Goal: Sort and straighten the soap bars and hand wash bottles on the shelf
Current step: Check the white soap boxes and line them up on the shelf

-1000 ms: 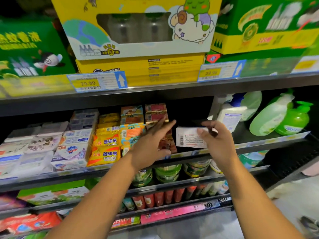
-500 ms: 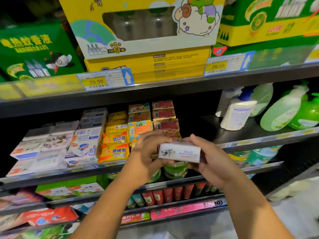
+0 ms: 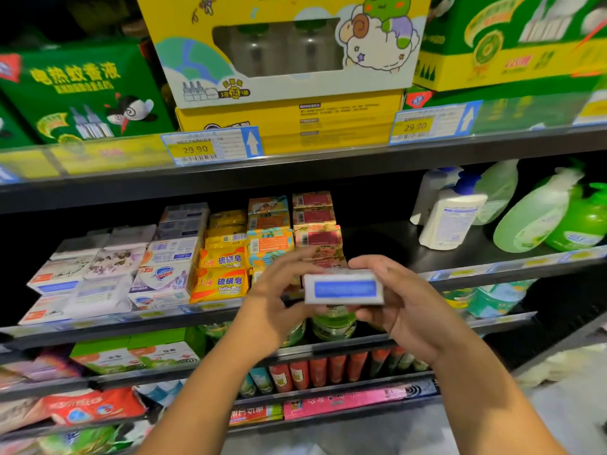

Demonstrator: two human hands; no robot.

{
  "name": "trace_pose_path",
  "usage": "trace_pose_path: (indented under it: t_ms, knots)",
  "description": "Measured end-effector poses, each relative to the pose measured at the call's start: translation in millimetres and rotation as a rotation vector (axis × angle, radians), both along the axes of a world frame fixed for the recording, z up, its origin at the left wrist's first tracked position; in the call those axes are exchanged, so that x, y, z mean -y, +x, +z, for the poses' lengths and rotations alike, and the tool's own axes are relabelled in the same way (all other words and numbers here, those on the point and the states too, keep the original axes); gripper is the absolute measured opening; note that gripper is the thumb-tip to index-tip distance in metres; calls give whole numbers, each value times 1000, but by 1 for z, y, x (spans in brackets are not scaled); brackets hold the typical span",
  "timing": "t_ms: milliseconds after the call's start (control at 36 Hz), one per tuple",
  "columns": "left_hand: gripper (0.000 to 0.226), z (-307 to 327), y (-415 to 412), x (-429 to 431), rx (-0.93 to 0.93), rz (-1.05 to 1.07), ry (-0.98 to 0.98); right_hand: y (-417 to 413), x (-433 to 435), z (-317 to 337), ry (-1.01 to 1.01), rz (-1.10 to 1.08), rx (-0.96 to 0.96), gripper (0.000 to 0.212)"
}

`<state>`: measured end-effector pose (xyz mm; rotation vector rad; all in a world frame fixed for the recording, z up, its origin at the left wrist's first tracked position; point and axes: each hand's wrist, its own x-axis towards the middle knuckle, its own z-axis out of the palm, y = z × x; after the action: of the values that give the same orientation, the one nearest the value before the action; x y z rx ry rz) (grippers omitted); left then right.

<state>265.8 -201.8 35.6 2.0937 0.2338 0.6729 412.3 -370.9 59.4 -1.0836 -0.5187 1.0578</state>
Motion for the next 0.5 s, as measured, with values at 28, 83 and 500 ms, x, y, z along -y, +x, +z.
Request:
trace_pose_path:
  t_ms: [28, 83, 500]
  knots:
    - [41, 1, -1, 0, 28, 27, -41, 1, 1, -2, 15, 55, 7, 58]
    - [45, 6, 0, 4, 52, 47, -245, 1, 1, -4, -20, 98, 140, 62]
    - [61, -1, -5, 3, -35, -5, 19, -2, -4, 1, 27, 14, 74, 37]
